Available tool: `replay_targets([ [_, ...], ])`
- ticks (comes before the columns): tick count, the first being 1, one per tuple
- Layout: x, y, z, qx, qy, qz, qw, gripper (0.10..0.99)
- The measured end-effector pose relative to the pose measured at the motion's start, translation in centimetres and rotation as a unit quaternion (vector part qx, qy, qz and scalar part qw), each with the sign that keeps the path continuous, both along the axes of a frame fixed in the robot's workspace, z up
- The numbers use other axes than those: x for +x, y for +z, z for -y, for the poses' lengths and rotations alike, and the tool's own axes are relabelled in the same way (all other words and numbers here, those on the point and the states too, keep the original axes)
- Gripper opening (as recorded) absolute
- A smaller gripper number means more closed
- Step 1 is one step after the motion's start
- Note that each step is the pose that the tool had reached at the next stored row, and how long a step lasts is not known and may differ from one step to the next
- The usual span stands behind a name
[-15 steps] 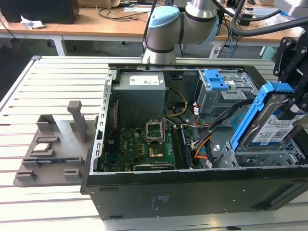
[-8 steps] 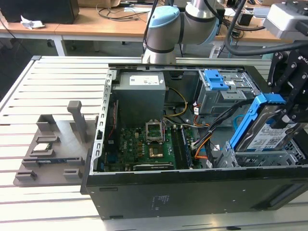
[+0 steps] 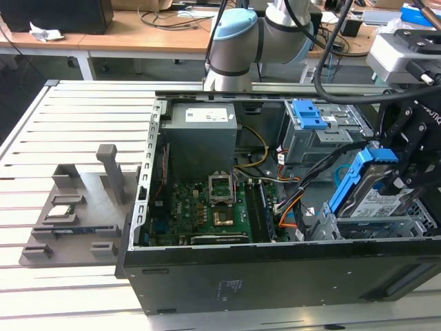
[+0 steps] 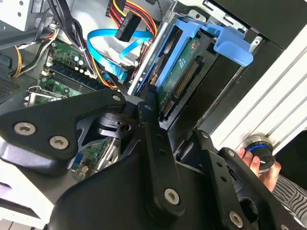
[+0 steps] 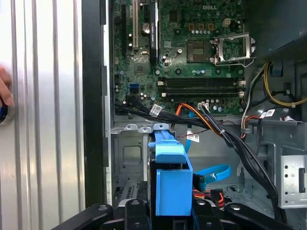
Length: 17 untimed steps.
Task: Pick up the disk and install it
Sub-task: 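Insert the disk into the insertion slot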
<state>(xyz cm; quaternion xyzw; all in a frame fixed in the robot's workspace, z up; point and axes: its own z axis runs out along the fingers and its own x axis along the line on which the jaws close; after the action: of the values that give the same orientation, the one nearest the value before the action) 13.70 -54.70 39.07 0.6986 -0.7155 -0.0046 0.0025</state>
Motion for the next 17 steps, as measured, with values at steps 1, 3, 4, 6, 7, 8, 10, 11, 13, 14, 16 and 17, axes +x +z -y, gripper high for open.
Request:
replay_targets([
  [1,0.0,-0.18,0.0,-0.0001,0.0,0.0,1.0,0.361],
  [3,0.0,-0.21,0.0,-0.0001,0.0,0.0,1.0,0.361],
  [4,0.0,-0.22,0.0,-0.0001,0.0,0.0,1.0,0.361],
  [6,0.0,-0.23,0.0,0.0,0.0,0.0,1.0,0.361],
  [7,0.0,-0.23,0.0,0.0,0.0,0.0,1.0,0.361],
  [8,0.0,-0.23,0.0,0.0,0.0,0.0,1.0,0.361],
  [10,0.0,-0.24,0.0,0.0,0.0,0.0,1.0,0.431],
  [11,0.0,-0.24,0.0,0.0001,0.0,0.0,1.0,0.431],
  [13,0.0,-0.23,0.0,0.0,0.0,0.0,1.0,0.431],
  [14,0.0,-0.23,0.0,-0.0001,0.0,0.0,1.0,0.416],
  [16,0.0,-0.24,0.0,0.0,0.0,0.0,1.0,0.29],
  [17,0.0,-0.24,0.0,0.0,0.0,0.0,1.0,0.231],
])
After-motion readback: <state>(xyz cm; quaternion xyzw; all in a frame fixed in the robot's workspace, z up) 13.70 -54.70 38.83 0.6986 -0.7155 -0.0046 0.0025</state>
